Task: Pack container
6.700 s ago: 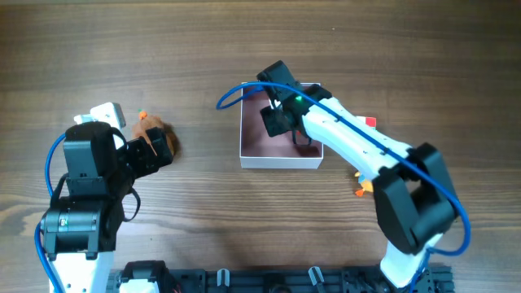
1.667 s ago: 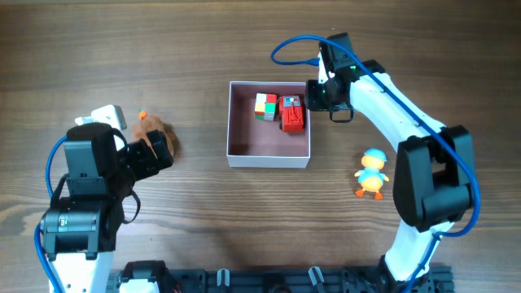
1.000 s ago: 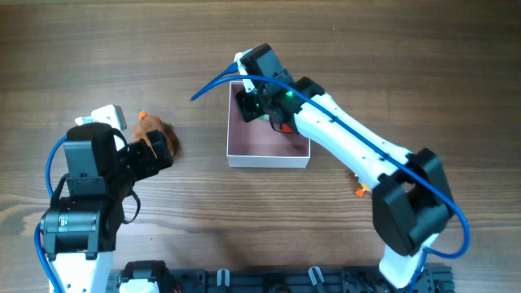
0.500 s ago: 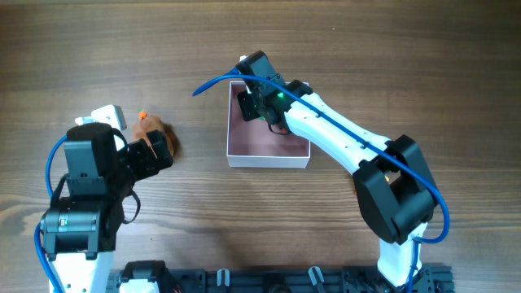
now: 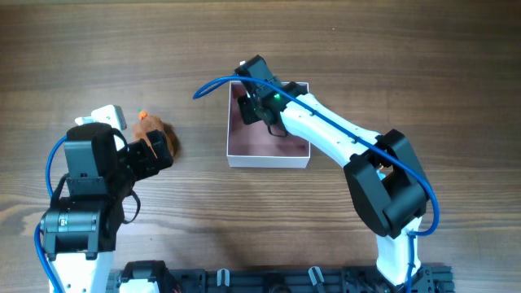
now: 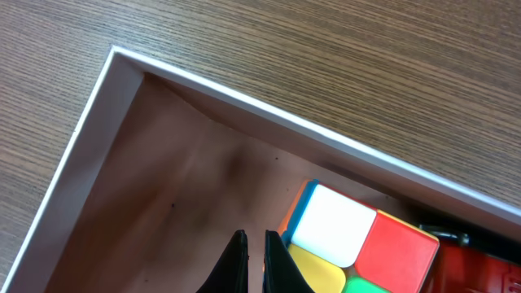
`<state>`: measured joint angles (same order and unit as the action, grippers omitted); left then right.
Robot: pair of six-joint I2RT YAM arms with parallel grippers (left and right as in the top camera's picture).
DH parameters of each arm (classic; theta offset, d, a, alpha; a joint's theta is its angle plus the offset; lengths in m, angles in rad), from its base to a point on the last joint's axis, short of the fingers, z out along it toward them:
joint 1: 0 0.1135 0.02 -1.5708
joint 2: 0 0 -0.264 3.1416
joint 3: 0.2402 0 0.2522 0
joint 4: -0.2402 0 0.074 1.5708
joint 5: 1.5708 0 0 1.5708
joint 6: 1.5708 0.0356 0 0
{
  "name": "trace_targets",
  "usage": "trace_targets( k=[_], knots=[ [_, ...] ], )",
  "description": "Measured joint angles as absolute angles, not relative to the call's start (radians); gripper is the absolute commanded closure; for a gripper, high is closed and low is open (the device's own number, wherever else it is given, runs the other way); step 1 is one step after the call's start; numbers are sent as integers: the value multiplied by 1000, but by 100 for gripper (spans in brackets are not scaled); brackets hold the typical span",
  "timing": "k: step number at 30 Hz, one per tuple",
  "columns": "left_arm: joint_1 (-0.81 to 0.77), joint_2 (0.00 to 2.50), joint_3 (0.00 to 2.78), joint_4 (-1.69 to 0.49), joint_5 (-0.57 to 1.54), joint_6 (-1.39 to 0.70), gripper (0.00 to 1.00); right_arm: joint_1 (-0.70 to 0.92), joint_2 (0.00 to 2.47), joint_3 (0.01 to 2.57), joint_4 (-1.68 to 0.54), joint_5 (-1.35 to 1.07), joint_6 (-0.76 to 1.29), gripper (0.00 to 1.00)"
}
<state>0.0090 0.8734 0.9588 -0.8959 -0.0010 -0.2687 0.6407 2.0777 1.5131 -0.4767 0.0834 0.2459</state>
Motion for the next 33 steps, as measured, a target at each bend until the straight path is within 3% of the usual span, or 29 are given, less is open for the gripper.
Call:
trace_targets(
  k=[6, 9, 16, 18, 19, 21, 24, 29, 33],
  knots=[
    [9, 873, 959, -896, -1, -269, 0, 616, 2078, 1513, -503, 83, 290, 94],
    [9, 873, 959, -896, -1, -269, 0, 612, 2078, 1513, -504, 83, 297, 87],
    [9, 873, 959, -896, -1, -269, 0, 612, 2078, 1520, -551, 16, 257, 84],
    [9, 873, 959, -896, -1, -269, 0, 611, 2067, 1536, -620, 15, 256, 77],
    [9, 873, 959, -895, -1, -269, 0, 611, 2050, 1544, -659, 30, 261, 66],
    [9, 873, 959, -896, -1, -269, 0, 604, 1954, 1556, -728, 90, 278, 31],
    [9, 873, 959, -897, -1, -269, 0, 532, 1721, 1599, -843, 165, 324, 1],
    [9, 873, 959, -897, -1, -269, 0, 229, 1492, 1642, -1221, 205, 393, 0],
    [9, 873, 959, -898, -1, -269, 0, 96, 1517, 1494, -1277, 144, 361, 0]
  ],
)
